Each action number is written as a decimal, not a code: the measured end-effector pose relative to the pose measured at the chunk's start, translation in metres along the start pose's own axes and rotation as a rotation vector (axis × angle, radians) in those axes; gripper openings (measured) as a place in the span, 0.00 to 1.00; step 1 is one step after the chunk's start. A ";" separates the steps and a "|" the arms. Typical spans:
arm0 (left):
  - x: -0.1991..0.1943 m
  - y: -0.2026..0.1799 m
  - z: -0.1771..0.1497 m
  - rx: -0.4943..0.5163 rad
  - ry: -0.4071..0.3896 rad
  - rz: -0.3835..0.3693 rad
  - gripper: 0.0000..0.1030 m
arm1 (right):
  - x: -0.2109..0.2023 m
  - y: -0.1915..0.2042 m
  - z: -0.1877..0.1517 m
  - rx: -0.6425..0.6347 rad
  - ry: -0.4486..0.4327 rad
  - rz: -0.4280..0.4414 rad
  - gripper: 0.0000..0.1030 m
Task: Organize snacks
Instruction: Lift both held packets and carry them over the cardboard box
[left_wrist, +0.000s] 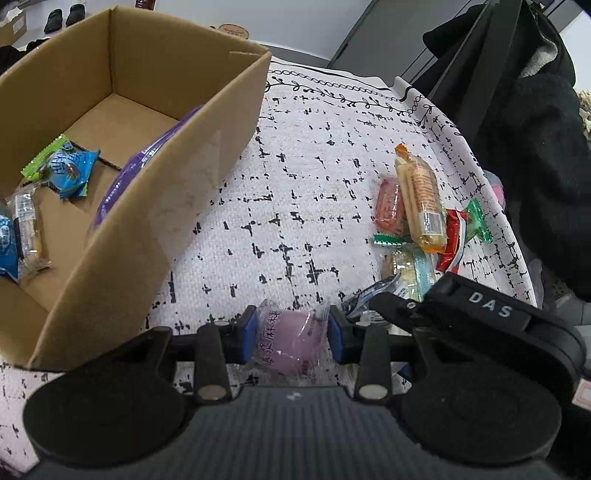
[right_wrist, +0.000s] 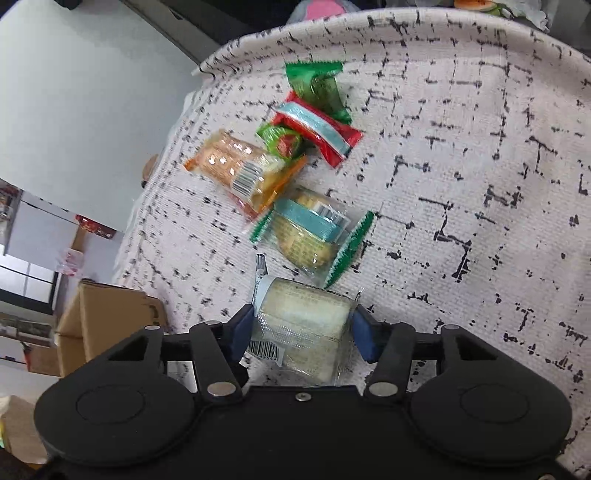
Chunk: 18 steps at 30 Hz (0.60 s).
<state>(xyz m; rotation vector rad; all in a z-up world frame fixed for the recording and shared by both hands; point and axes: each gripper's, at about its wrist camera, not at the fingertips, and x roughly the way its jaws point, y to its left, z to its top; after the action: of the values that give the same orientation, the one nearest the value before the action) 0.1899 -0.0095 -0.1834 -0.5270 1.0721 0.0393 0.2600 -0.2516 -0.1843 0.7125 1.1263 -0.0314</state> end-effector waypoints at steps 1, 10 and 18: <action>-0.002 -0.002 0.000 0.005 -0.002 0.001 0.37 | -0.003 0.000 0.001 0.000 -0.006 0.008 0.53; -0.029 -0.014 0.008 0.054 -0.041 -0.009 0.37 | -0.030 0.007 0.007 -0.010 -0.053 0.101 0.53; -0.056 -0.015 0.024 0.085 -0.084 -0.016 0.37 | -0.043 0.023 0.011 -0.041 -0.079 0.197 0.53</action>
<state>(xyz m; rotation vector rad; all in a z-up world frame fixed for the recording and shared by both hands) 0.1863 0.0003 -0.1219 -0.4537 0.9833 0.0016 0.2574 -0.2535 -0.1345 0.7760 0.9744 0.1289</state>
